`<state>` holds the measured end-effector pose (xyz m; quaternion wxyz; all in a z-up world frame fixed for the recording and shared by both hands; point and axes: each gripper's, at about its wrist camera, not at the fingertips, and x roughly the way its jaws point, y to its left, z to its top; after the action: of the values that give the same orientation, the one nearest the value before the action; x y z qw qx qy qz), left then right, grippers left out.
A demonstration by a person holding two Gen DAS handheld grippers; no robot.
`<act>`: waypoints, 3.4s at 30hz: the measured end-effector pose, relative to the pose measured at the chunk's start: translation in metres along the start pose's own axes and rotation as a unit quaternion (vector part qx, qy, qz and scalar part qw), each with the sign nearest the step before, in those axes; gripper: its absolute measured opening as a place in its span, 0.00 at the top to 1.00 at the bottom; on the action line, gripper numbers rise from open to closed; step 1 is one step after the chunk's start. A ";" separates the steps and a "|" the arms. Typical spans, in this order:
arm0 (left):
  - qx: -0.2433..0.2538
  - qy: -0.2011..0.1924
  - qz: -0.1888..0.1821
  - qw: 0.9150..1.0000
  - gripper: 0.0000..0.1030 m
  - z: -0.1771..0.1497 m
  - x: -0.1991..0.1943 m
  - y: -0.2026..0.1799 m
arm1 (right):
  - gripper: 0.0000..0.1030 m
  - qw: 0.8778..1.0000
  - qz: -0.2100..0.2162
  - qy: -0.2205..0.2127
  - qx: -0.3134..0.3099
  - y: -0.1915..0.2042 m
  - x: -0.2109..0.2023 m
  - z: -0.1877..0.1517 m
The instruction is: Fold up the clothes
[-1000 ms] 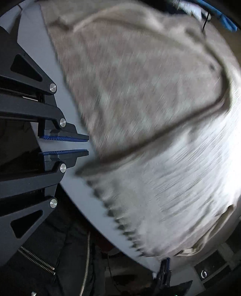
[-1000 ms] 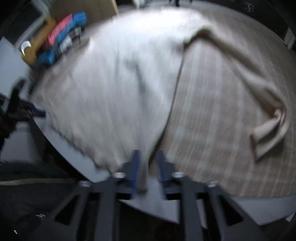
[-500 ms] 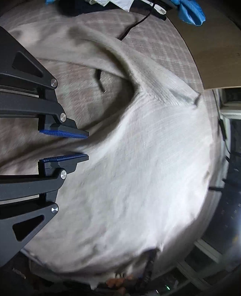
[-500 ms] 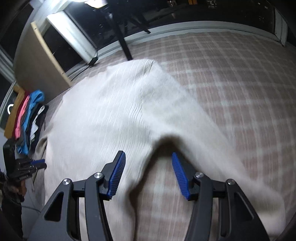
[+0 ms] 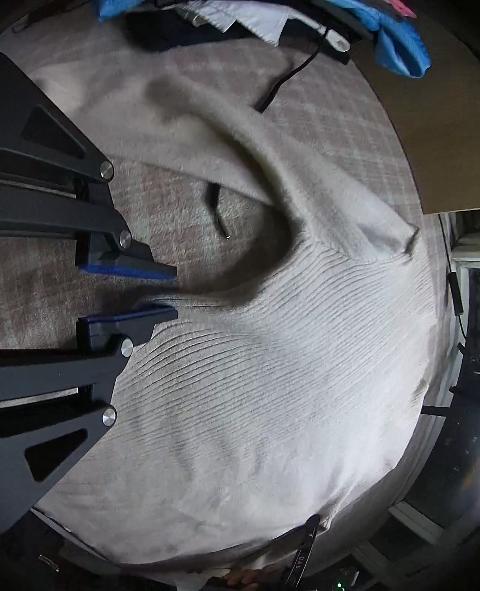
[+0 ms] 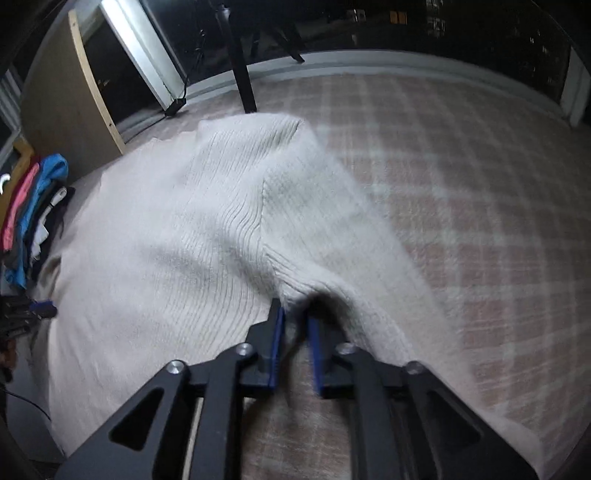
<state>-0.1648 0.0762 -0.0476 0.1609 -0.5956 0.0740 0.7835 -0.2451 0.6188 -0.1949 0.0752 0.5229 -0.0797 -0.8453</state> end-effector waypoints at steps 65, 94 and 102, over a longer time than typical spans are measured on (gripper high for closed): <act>-0.025 0.043 -0.124 0.991 0.95 -0.205 -0.072 -0.055 | 0.95 0.989 0.119 0.089 -0.001 0.067 -0.124 -0.250; -0.157 -0.020 0.069 0.985 0.70 -0.220 -0.102 0.144 | 0.54 0.970 0.110 -0.025 -0.215 0.236 -0.167 -0.060; -0.124 -0.007 0.070 0.990 0.70 -0.210 -0.079 0.140 | 0.54 0.945 0.090 0.023 -0.313 0.382 -0.013 0.028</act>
<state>-0.0029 -0.1326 -0.0414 0.0311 -0.5991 0.0167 0.7999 -0.2476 0.2504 -0.0901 0.3129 0.4831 0.1442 -0.8049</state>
